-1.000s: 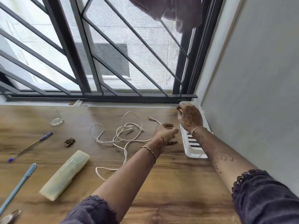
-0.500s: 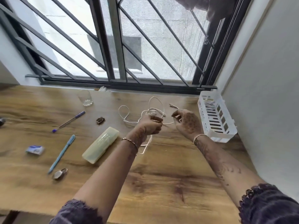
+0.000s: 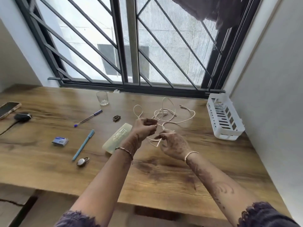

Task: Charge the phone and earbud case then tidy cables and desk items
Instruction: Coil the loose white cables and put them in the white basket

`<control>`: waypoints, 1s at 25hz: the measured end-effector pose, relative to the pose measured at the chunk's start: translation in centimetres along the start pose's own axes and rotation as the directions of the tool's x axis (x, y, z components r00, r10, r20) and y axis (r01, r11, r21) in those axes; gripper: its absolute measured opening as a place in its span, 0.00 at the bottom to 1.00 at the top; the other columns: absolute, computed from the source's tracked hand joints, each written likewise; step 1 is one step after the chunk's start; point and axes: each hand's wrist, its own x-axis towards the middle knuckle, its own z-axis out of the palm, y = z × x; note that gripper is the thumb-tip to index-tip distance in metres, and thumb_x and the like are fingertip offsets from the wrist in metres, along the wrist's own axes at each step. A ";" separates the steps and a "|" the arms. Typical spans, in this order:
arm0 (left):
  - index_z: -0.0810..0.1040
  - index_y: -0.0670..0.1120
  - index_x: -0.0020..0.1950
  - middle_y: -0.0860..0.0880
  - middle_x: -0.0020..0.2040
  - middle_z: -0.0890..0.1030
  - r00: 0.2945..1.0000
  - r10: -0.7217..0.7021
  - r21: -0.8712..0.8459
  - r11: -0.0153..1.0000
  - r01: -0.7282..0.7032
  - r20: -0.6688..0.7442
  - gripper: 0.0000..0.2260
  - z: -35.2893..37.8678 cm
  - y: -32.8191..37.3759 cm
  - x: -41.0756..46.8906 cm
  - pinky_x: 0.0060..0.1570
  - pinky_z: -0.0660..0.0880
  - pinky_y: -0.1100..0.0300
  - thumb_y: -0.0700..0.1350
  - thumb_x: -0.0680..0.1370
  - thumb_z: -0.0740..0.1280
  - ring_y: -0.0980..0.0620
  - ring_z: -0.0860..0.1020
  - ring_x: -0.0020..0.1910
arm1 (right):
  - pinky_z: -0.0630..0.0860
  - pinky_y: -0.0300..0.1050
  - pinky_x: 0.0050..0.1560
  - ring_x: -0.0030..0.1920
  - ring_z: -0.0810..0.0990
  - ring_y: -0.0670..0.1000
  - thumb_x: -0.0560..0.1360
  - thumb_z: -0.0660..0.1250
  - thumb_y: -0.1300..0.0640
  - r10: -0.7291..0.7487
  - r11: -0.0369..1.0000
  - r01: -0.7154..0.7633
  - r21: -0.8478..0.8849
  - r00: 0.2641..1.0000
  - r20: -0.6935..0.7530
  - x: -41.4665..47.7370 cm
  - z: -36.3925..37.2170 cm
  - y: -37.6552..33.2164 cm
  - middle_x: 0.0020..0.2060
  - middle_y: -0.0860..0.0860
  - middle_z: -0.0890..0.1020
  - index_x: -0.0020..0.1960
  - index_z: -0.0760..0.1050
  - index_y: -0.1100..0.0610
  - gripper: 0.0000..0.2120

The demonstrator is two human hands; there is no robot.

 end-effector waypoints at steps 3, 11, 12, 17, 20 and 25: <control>0.79 0.37 0.56 0.49 0.41 0.80 0.998 0.046 0.047 0.998 -0.045 -0.032 0.12 -0.1 -1.2 -1.1 0.37 0.74 0.68 0.30 0.74 0.65 0.57 0.76 0.37 | 0.70 0.42 0.64 0.59 0.76 0.49 0.73 0.65 0.53 0.019 1.000 -0.016 -0.021 0.989 0.144 -0.9 0.9 -0.5 0.59 0.47 0.78 0.57 0.80 0.50 0.14; 0.76 0.40 0.60 0.45 0.52 0.78 0.997 0.019 0.263 0.965 0.000 -0.069 0.12 0.1 -6.3 -4.9 0.44 0.72 0.71 0.36 0.77 0.65 0.53 0.75 0.51 | 0.73 0.42 0.53 0.51 0.79 0.52 0.76 0.64 0.52 -0.018 0.996 0.013 -0.083 0.998 -0.055 -5.5 1.3 0.6 0.50 0.50 0.80 0.49 0.79 0.55 0.08; 0.78 0.43 0.58 0.46 0.51 0.79 0.998 0.031 0.270 0.963 -0.013 -0.062 0.10 0.1 -6.6 -5.0 0.45 0.72 0.68 0.37 0.78 0.65 0.53 0.76 0.49 | 0.73 0.42 0.52 0.50 0.80 0.51 0.77 0.64 0.53 -0.015 0.998 0.010 -0.056 0.995 -0.096 -5.9 1.1 0.7 0.49 0.50 0.81 0.49 0.79 0.54 0.08; 0.78 0.51 0.55 0.49 0.50 0.79 1.000 0.010 0.196 0.981 -0.010 0.001 0.14 1.1 -6.7 -4.4 0.39 0.69 0.66 0.34 0.78 0.61 0.60 0.72 0.37 | 0.75 0.44 0.39 0.40 0.81 0.52 0.77 0.64 0.52 0.040 0.999 -0.040 0.009 0.925 -0.378 -6.1 0.5 0.7 0.41 0.49 0.82 0.46 0.79 0.55 0.08; 0.72 0.46 0.67 0.46 0.56 0.77 0.999 0.010 0.199 0.980 -0.018 0.042 0.19 2.2 -6.3 -3.7 0.35 0.69 0.72 0.33 0.78 0.61 0.61 0.71 0.36 | 0.74 0.46 0.35 0.36 0.79 0.53 0.79 0.57 0.49 0.046 0.999 -0.036 0.028 0.838 -0.543 -5.9 -1.0 0.4 0.37 0.50 0.80 0.46 0.77 0.56 0.14; 0.67 0.46 0.72 0.42 0.65 0.74 0.996 0.069 0.262 0.961 -0.083 0.065 0.23 3.4 -5.4 -1.2 0.38 0.70 0.71 0.34 0.77 0.63 0.56 0.73 0.45 | 0.70 0.50 0.32 0.29 0.74 0.54 0.81 0.53 0.50 0.111 0.983 0.014 0.181 0.743 -0.660 -4.4 -3.5 0.5 0.29 0.52 0.76 0.41 0.72 0.57 0.16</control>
